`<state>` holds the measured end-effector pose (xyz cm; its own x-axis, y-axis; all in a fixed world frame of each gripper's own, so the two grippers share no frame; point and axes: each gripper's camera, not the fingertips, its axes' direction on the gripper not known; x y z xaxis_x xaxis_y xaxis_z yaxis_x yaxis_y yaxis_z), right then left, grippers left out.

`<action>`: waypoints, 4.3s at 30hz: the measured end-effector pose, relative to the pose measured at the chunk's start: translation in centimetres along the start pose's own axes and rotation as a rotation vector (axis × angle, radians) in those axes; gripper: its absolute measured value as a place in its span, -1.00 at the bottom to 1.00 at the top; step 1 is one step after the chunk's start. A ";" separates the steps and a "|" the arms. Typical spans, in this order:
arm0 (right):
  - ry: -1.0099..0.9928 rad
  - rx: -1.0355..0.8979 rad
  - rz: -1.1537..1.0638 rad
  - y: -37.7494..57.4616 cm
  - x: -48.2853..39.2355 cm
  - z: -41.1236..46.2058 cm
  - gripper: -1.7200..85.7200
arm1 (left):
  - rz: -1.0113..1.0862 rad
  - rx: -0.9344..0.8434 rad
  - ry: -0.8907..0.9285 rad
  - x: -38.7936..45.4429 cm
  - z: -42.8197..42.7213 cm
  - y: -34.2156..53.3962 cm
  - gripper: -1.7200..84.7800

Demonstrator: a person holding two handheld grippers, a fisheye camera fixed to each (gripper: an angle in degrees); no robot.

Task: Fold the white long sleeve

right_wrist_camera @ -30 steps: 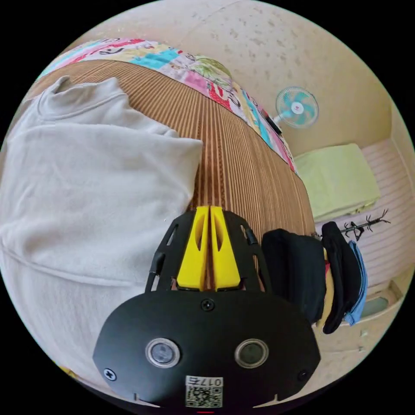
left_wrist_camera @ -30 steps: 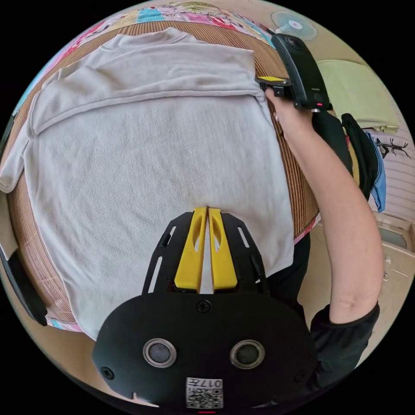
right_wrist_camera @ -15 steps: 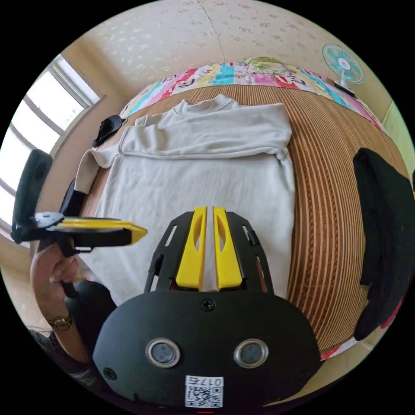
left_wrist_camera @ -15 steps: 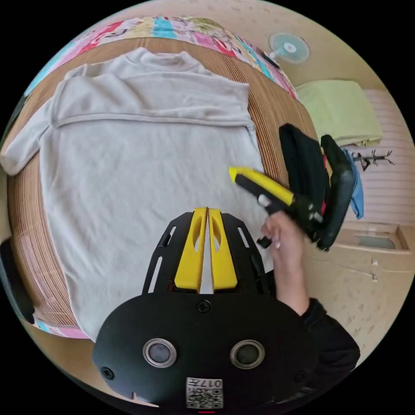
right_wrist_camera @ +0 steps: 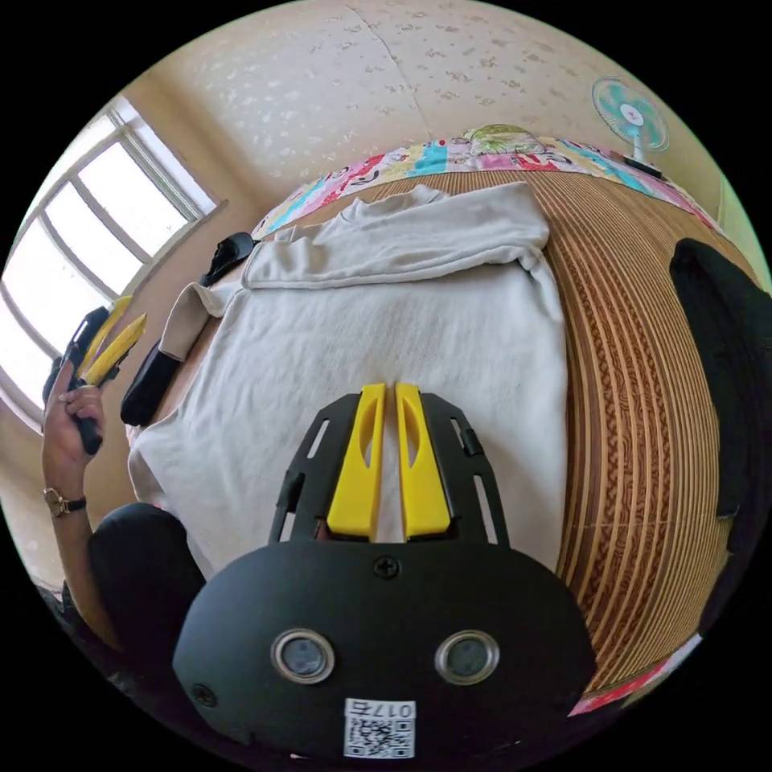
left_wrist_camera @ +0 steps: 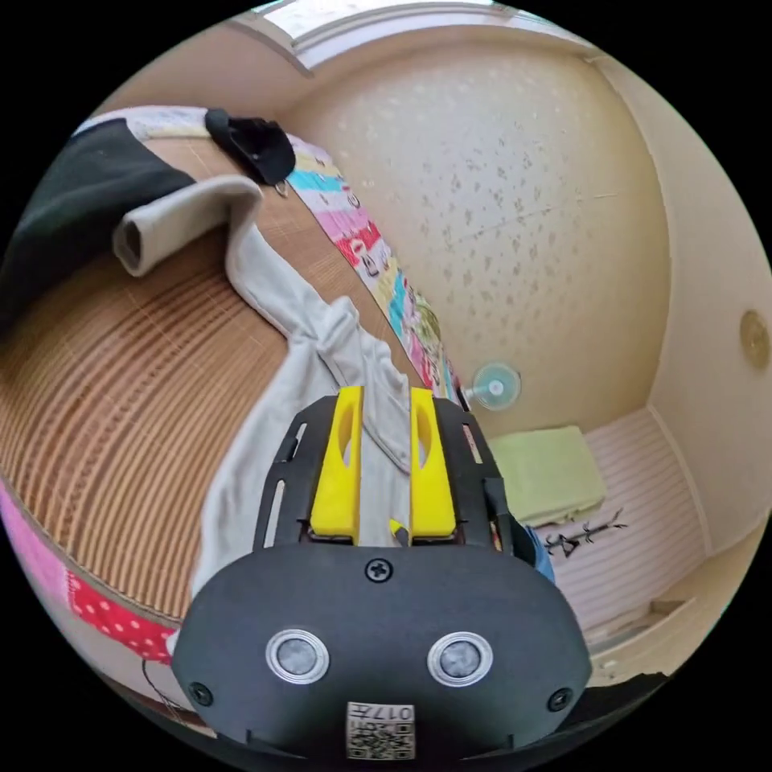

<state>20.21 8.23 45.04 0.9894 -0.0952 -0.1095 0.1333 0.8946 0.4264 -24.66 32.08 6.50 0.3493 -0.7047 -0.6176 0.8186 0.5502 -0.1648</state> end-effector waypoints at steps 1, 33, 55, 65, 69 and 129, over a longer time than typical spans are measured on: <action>0.078 0.009 -0.034 0.2 -1.4 0.2 -0.90 | 0.000 0.053 -0.036 -0.5 -0.3 -0.8 -0.68; 0.340 0.063 -0.154 0.8 -8.0 4.2 -0.94 | 1.162 -0.163 -0.422 25.8 34.3 13.5 -0.86; 0.338 0.070 -0.140 -0.4 -9.2 4.5 -0.95 | 1.679 -0.102 -0.757 20.5 44.3 39.1 -0.85; 0.333 0.071 -0.137 -1.2 -9.4 4.2 -0.95 | 1.571 -0.295 -0.576 22.1 52.1 37.6 -0.72; 0.326 0.075 -0.133 -1.6 -9.3 3.9 -0.95 | 1.545 -0.353 -0.848 19.5 58.4 35.5 -0.85; -0.432 -0.008 0.307 10.1 19.7 -20.7 -0.77 | 0.308 -0.450 0.272 -9.2 -3.9 14.6 -0.86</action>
<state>39.85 24.41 28.54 0.9165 0.0019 0.4000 -0.1651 0.9126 0.3739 -17.70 48.30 6.81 0.3620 -0.3763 -0.8529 0.4044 0.8877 -0.2200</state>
